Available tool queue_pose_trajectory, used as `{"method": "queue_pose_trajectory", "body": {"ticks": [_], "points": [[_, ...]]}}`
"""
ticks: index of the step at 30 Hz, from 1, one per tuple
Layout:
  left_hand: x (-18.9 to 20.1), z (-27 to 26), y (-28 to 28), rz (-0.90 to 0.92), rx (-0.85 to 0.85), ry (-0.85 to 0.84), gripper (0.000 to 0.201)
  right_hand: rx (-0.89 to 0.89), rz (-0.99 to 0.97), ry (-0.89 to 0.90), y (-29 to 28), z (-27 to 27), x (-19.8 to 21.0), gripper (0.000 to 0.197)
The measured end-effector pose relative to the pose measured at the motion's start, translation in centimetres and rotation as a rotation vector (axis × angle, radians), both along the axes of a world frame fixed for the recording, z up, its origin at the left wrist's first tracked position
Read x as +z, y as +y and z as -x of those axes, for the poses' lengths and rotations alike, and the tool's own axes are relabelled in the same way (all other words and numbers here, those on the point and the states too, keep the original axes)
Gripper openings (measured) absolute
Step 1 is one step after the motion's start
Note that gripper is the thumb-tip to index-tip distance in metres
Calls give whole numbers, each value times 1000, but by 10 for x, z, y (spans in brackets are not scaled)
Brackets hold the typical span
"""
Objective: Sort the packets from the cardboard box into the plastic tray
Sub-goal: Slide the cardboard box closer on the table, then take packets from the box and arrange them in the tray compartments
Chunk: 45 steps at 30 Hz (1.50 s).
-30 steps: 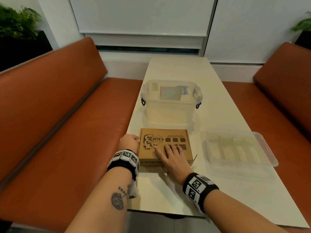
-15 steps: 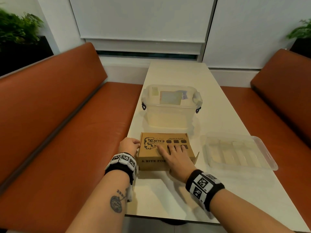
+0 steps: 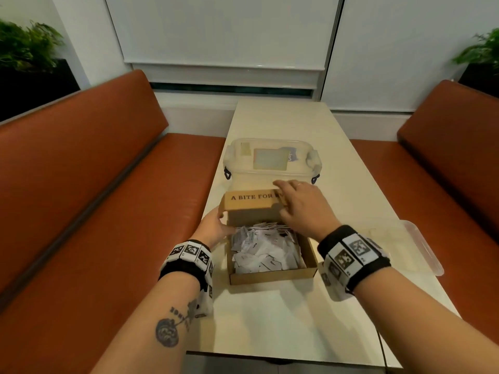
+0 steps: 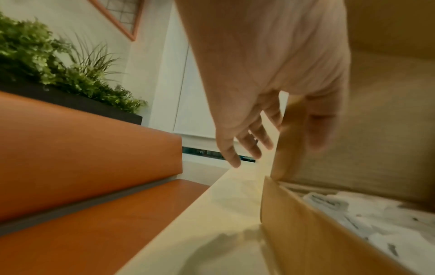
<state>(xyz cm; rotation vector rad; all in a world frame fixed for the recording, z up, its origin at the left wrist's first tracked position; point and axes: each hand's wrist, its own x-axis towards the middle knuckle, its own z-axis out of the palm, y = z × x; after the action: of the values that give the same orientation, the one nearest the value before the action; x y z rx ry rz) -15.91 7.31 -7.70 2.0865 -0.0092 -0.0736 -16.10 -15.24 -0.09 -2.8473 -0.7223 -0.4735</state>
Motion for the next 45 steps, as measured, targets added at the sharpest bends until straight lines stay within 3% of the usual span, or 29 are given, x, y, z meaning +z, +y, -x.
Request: {"method": "queue_pose_trajectory", "body": {"ticks": [2, 5, 7, 9, 12, 19, 23, 29, 35, 38, 41, 45], "points": [[-2, -3, -3, 115, 36, -26, 50, -63, -187, -31, -9, -9, 3, 42], [-6, -7, -8, 252, 204, -112, 21, -219, -496, -58, -26, -22, -6, 39], [-9, -13, -9, 199, 293, -135, 29, -346, -723, 19, -35, -28, -17, 44], [-11, -19, -9, 166, 351, -121, 40, -423, -823, 231, -41, -33, -30, 47], [-8, -27, -8, 129, 380, -103, 46, -396, -769, 449, -42, -37, -52, 33], [-6, -42, 1, 151, 481, -40, 45, -382, -900, 470, -43, -41, -69, 21], [-7, -47, 5, 156, 420, -27, 45, -381, -931, 607, -39, -42, -70, 56], [-8, -49, 9, 110, 419, -28, 52, -383, -850, 629, -41, -45, -73, 20], [0, -45, 1, -3, 431, -109, 35, -407, -876, 606, -42, -39, -77, 20], [0, -37, -3, -47, 438, -62, 35, -442, -800, 548, -42, -37, -77, 19], [-4, -27, -5, -99, 450, 12, 34, -516, -751, 513, -42, -35, -77, 31], [-8, -12, -1, -175, 454, 94, 30, -596, -592, 589, -38, -26, -73, 42]]}}
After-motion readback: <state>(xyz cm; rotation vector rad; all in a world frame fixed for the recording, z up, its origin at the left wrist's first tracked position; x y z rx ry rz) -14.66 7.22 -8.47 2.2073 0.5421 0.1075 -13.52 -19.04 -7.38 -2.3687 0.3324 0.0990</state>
